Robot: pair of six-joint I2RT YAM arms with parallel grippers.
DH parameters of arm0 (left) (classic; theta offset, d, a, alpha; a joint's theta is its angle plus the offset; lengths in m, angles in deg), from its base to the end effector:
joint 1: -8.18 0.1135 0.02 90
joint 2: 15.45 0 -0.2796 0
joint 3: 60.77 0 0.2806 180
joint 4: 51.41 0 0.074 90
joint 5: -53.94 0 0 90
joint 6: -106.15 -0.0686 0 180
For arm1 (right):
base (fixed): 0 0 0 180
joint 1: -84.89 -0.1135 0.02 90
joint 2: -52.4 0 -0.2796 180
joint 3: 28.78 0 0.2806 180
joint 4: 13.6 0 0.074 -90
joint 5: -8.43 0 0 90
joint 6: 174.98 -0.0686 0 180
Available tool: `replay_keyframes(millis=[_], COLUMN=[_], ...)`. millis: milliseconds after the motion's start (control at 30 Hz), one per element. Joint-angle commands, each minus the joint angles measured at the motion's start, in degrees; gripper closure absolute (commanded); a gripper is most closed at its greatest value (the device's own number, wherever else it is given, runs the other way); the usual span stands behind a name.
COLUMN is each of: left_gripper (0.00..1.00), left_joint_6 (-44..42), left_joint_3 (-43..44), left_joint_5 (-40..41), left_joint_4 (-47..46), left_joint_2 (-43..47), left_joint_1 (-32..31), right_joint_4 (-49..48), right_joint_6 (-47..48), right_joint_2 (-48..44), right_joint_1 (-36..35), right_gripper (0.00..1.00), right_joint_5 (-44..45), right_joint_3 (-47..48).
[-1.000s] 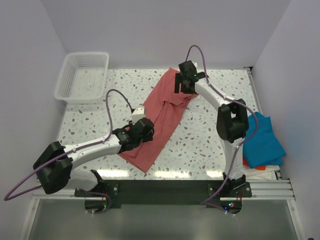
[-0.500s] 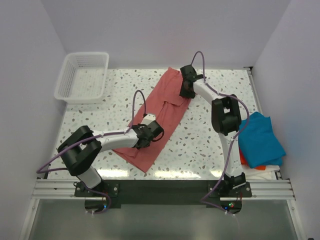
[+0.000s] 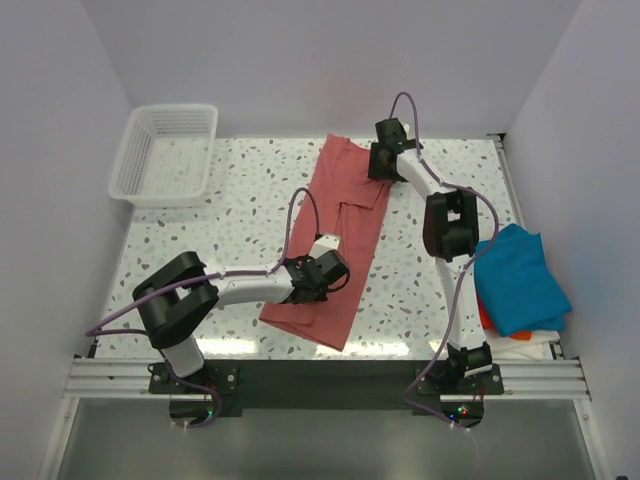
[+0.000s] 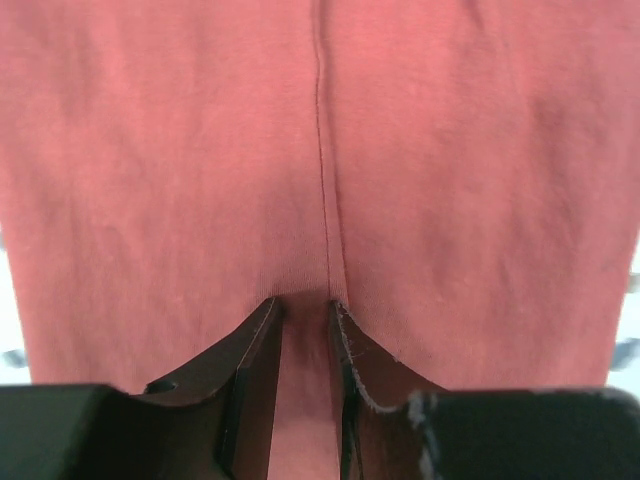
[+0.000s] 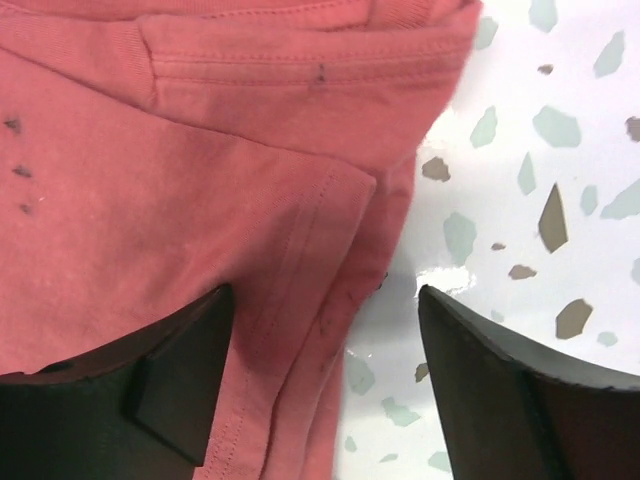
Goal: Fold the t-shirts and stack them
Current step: Fold the tshirt
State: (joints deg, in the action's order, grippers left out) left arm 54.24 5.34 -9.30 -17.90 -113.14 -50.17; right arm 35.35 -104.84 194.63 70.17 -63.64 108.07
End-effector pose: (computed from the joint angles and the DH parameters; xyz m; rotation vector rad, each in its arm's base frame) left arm 0.2117 -0.2847 0.1210 0.3118 2.4953 -0.0156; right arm 0.5872 0.1324 0.1453 0.2346 2.4478 -0.1351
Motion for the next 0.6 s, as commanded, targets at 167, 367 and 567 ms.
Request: replay_keyframes(millis=[167,367,567], left_gripper=[0.67,0.48,0.39], left_joint_6=[10.0,8.4,9.1], left_joint_3=[-0.9,0.7,-4.1], left_joint_5=[-16.6,-11.1,-5.9], left_joint_4=[-9.1,-6.9,-3.4], left_joint_2=[-2.4,4.2,17.3], left_joint_1=[-1.2,-1.1,1.6], right_joint_4=[1.3,1.0,4.5], right_joint_6=[7.7,3.2,-5.4], right_joint_2=[1.2,-9.1,-28.6], right_joint_1=[1.1,1.2,-1.4], right_gripper=[0.13,0.07,0.09], right_joint_5=[3.0,1.6,-2.0], right_joint_3=[8.9,4.1,-13.0])
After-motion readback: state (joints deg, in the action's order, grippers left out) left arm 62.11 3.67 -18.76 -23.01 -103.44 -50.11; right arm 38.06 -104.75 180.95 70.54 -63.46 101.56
